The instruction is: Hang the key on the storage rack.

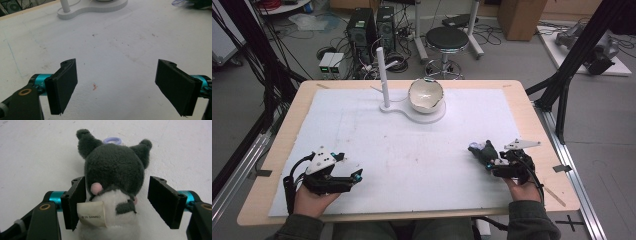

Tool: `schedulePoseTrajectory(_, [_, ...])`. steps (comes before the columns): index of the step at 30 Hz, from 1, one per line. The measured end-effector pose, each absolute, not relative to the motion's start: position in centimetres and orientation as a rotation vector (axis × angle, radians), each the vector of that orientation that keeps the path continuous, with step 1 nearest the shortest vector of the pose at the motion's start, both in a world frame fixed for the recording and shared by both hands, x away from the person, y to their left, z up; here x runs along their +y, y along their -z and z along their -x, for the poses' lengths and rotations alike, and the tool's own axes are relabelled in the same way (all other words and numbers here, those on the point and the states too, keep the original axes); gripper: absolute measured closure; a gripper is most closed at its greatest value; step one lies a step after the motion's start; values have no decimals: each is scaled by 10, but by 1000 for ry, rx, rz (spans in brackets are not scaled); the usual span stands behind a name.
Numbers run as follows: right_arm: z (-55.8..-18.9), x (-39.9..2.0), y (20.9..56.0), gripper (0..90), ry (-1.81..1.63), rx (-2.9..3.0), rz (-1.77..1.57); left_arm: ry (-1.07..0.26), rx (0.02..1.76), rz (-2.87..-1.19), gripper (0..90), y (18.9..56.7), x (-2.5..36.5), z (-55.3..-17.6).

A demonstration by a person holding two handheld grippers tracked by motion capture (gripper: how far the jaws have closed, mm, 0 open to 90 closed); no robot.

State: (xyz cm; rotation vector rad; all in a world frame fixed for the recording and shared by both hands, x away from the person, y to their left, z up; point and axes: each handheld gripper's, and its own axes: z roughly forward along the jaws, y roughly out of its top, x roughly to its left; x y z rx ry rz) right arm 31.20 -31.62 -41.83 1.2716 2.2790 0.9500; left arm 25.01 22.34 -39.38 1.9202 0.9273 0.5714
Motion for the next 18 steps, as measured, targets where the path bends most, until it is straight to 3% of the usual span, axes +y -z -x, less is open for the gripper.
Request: schedulePoseTrajectory(18, [-316, -315, 423, 366, -951, 2300, -1317, -569, 925, -1923, 184, 395, 222, -250])
